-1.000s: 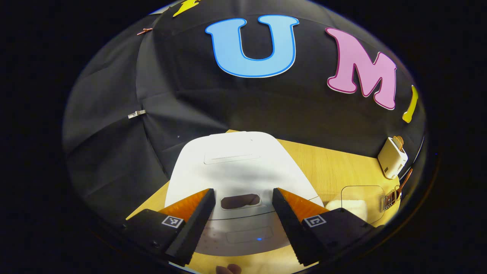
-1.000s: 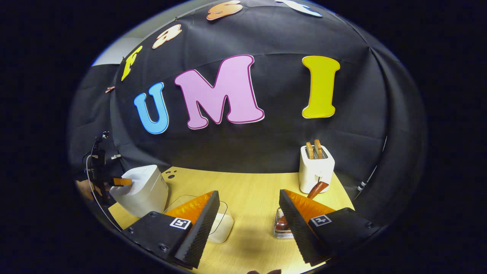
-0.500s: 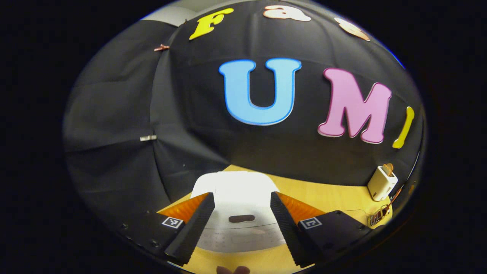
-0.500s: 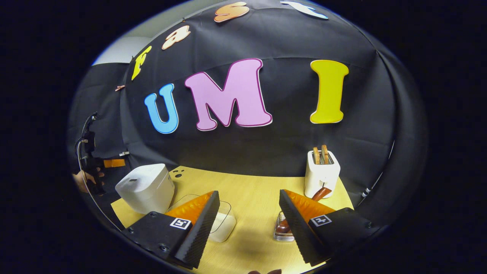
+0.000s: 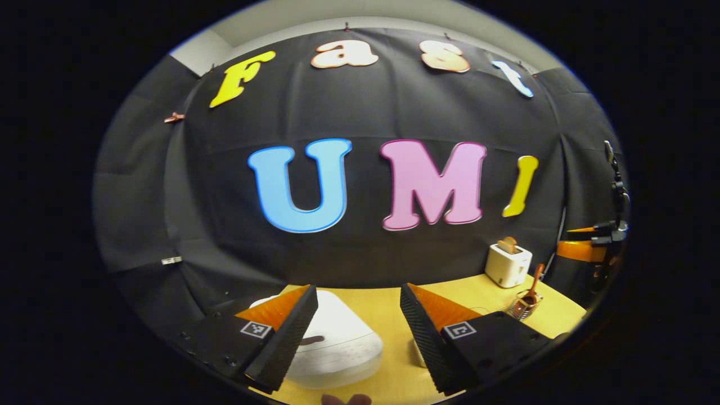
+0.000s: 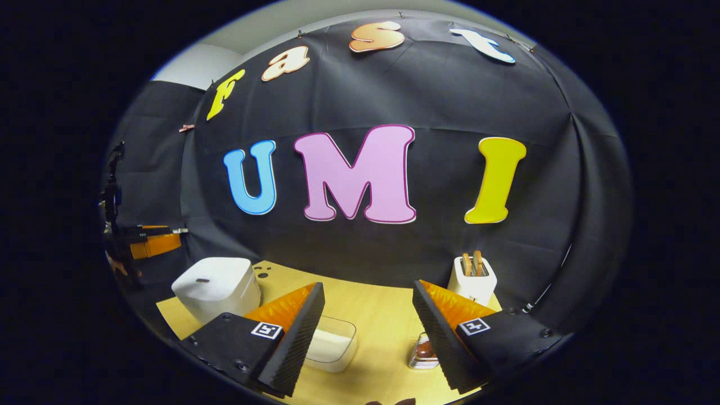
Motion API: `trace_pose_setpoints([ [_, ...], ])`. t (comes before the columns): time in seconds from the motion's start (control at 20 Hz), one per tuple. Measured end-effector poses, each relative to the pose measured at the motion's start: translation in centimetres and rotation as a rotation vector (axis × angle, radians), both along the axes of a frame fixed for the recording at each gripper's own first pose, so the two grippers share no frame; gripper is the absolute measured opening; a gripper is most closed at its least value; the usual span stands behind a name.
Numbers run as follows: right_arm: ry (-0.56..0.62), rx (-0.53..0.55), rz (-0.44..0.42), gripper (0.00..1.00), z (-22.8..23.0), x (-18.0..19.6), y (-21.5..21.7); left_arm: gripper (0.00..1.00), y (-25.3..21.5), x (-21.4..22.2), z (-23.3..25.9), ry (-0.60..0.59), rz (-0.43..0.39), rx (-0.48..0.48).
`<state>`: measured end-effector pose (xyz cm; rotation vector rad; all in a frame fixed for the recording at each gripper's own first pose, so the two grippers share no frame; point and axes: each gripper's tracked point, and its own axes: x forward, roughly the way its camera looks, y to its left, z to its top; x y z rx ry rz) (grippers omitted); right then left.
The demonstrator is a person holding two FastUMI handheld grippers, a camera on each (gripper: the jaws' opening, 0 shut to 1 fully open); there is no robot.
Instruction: Close the left gripper, press the button to open the rice cooker; take a wooden spoon from the chopstick holder with the right hand, scoop a spoonful of rice and pour it into the rice cooker, then put the wooden spoon back into the chopstick holder.
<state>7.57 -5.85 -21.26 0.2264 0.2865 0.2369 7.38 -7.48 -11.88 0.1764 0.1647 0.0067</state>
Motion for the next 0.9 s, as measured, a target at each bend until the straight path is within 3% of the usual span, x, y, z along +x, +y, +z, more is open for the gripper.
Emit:
trace_pose_setpoints([
  [0.2, 0.005, 0.000, -0.017, 0.98, 1.2, -0.6, 0.6, 0.92, -2.0, -0.3, 0.2, -0.001, -0.063, -0.064],
  [0.9, -0.001, -0.039, -0.036, 0.98, 3.7, -1.3, 3.2, 0.93, 0.4, 0.2, -0.6, 0.020, -0.089, -0.144],
])
